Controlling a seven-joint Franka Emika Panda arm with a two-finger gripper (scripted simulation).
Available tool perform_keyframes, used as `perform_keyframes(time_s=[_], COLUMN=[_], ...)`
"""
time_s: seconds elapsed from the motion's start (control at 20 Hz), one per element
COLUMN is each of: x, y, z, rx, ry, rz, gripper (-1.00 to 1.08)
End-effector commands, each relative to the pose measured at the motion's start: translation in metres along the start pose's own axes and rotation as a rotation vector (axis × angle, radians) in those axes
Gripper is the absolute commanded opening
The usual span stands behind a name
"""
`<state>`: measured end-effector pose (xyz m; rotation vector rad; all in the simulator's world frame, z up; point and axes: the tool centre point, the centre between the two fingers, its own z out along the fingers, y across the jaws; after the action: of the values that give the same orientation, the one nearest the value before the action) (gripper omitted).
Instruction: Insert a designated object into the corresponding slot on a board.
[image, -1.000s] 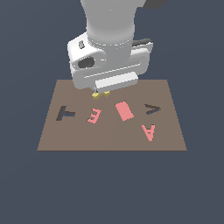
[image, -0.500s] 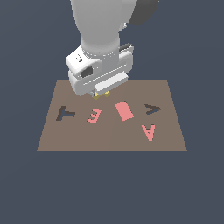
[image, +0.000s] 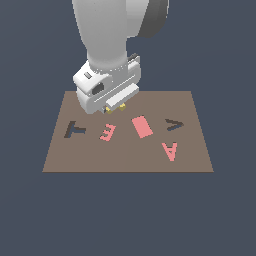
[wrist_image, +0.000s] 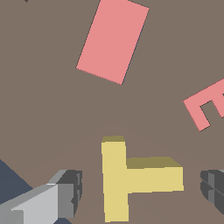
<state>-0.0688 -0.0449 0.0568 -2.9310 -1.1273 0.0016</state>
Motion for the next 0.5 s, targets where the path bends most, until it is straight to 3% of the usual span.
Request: perform_keyframes(time_s=[0.0, 0.45], x=[-0.0029, -0.0050], y=[0.0013, 0.0033], z=[0.0037, 0.0068], rx=[-0.001, -0.002], ry=[0.001, 0.000], rz=[-0.026, -0.044], gripper=[1.00, 1.00])
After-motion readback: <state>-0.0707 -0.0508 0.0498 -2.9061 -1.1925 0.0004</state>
